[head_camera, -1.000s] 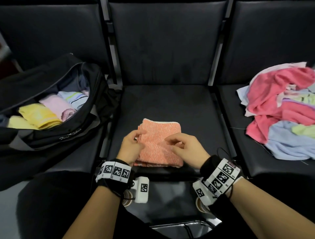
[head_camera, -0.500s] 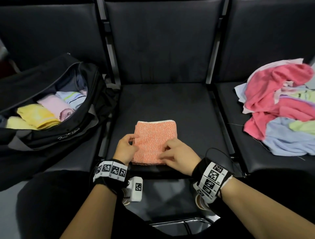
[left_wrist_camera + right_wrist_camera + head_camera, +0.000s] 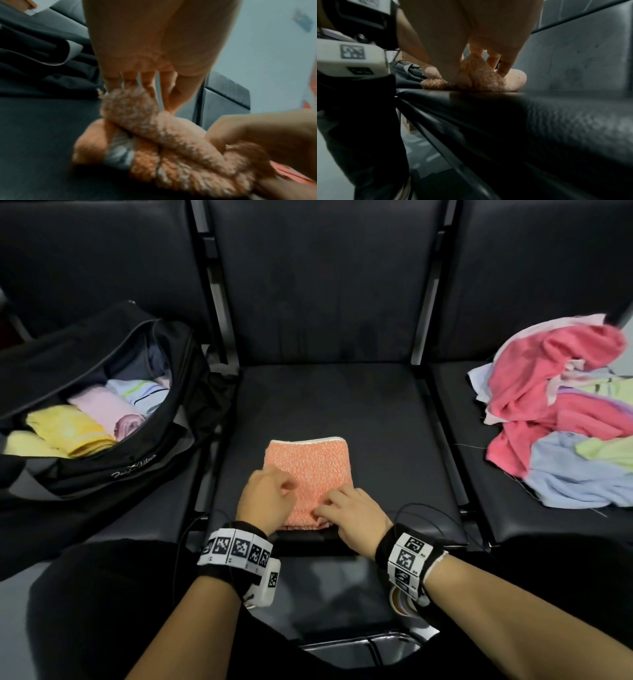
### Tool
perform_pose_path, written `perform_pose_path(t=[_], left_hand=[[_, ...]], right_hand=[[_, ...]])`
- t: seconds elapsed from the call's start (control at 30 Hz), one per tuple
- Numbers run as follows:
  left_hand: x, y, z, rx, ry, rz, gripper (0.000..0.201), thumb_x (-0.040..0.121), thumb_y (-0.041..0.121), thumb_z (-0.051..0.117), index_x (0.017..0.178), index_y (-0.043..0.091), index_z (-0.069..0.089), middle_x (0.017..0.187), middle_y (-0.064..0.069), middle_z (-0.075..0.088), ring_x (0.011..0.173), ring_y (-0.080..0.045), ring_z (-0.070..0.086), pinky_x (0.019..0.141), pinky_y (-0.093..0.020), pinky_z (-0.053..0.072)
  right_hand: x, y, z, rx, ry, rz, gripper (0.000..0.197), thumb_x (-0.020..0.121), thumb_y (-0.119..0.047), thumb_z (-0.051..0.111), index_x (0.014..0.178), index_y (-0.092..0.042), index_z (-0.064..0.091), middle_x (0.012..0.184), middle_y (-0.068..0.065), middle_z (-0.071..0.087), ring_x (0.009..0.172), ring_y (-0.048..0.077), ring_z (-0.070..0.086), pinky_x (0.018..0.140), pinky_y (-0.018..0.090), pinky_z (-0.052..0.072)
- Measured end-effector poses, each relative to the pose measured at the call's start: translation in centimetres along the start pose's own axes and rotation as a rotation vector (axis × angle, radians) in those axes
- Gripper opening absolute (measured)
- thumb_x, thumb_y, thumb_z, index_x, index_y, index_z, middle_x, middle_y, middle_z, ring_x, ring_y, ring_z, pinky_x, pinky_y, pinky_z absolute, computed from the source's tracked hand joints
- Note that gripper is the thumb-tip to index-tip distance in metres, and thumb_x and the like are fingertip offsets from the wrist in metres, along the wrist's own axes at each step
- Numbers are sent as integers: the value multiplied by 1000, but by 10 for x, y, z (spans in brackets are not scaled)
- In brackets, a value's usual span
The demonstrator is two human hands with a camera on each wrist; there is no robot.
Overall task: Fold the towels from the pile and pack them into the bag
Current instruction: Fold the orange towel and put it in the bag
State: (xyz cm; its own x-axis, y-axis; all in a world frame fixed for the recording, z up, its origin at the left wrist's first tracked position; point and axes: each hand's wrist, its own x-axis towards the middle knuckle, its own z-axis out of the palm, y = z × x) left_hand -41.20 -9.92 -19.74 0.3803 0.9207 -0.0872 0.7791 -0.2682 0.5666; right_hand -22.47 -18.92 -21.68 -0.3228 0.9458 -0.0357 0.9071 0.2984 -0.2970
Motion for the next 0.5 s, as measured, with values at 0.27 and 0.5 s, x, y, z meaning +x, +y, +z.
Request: perform_pose_path(t=[0.27,0.5], left_hand=[[-10,21,9,299,-291,38,56,73,34,78,125,33,57,120,6,48,117,-19,44,101,-38,43],[-5,16,6,215,-230,131,39,82,0,51,112,20,67,108,0,62,104,-23,59,84,-43,53]], right_hand=[[7,19,-26,551,183,260,39,74,7,61,101,-18,74,94,-3,70,90,14,63,82,22,46],[-4,27,-29,501,196,198,46,69,-10,66,113,-24,68,106,-14,63,103,11,58,95,24,45]])
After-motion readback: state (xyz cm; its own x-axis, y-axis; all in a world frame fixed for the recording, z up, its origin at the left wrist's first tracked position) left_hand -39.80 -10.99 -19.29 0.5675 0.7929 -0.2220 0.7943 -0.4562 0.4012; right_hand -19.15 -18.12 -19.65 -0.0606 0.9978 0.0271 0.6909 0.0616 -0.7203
